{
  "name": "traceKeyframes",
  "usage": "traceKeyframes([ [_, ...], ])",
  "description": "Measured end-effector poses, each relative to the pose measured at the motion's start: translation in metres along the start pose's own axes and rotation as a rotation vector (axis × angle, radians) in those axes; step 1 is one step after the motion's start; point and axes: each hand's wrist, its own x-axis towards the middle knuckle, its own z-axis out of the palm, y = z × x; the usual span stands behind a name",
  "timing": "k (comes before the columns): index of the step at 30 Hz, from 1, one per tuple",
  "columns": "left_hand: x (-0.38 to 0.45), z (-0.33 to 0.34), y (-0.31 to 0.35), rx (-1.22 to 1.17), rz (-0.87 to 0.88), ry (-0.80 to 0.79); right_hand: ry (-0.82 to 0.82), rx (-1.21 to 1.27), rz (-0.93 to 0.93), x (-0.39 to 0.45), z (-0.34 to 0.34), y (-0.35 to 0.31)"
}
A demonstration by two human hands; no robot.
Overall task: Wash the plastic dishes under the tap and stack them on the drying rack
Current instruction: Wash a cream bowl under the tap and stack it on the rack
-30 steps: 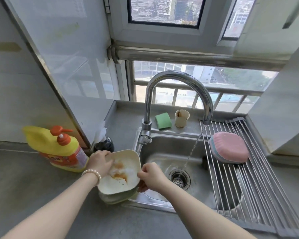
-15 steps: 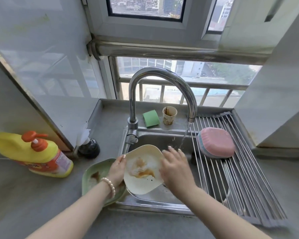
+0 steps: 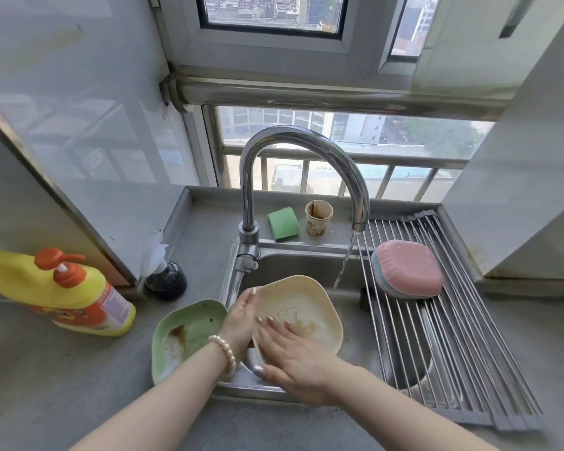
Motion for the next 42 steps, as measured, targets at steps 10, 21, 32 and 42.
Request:
traceKeyframes([
  [10,0.000,0.005,0.003,-0.055,-0.001,0.026,0.011,0.042,0.002,0.007,-0.010,-0.006],
  [21,-0.004,0.009,0.003,-0.095,-0.024,0.050,-0.053,0.109,-0.019,0.004,-0.016,-0.008],
  [32,-0.015,0.019,0.006,-0.167,-0.026,0.068,0.006,0.126,0.062,0.003,-0.019,-0.017],
  [42,-0.013,0.023,0.009,-0.257,-0.047,0.015,0.103,-0.020,0.225,0.007,-0.031,0.009],
])
